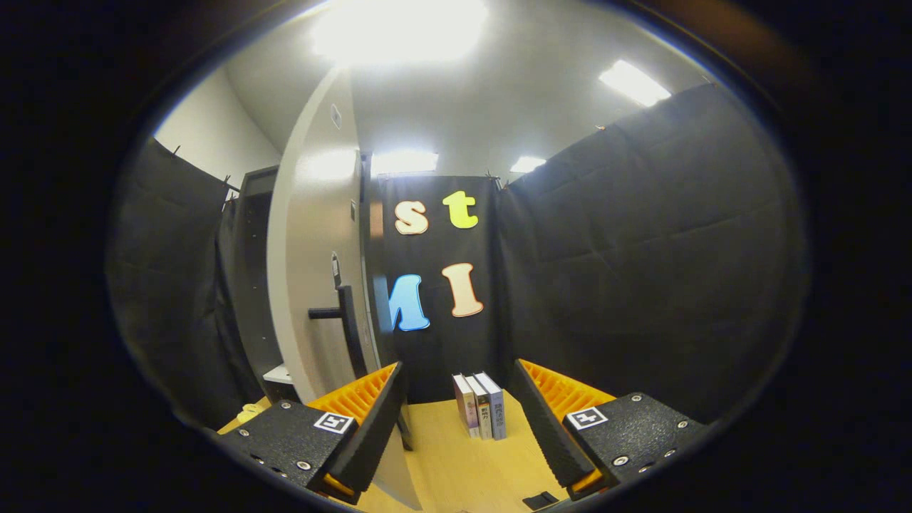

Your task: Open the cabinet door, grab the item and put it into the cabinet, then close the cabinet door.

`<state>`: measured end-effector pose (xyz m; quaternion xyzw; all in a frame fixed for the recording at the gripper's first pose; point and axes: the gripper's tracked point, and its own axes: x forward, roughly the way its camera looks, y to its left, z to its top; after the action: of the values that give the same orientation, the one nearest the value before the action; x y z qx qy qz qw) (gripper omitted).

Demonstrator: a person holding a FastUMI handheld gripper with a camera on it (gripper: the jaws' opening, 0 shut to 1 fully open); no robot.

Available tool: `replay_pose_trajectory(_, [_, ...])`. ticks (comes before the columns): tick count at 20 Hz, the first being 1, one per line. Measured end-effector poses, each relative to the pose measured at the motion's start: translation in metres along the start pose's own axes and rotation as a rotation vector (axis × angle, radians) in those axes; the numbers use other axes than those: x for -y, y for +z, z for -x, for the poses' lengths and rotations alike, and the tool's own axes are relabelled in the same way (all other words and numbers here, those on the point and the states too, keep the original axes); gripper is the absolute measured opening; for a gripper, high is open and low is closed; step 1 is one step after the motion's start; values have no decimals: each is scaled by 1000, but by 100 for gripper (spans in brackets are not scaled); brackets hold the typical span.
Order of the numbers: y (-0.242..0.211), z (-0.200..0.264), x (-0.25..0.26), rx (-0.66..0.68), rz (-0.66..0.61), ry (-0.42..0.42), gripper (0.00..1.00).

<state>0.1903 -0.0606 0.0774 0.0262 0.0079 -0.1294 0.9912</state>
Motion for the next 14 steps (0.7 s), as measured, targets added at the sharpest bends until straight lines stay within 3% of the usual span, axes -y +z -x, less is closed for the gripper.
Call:
replay_pose_trajectory(4, [-11,-32,-8,-56,-26,-3,93])
replay_pose_trajectory(14, [-7,-28,-29,-39,15,-8,92])
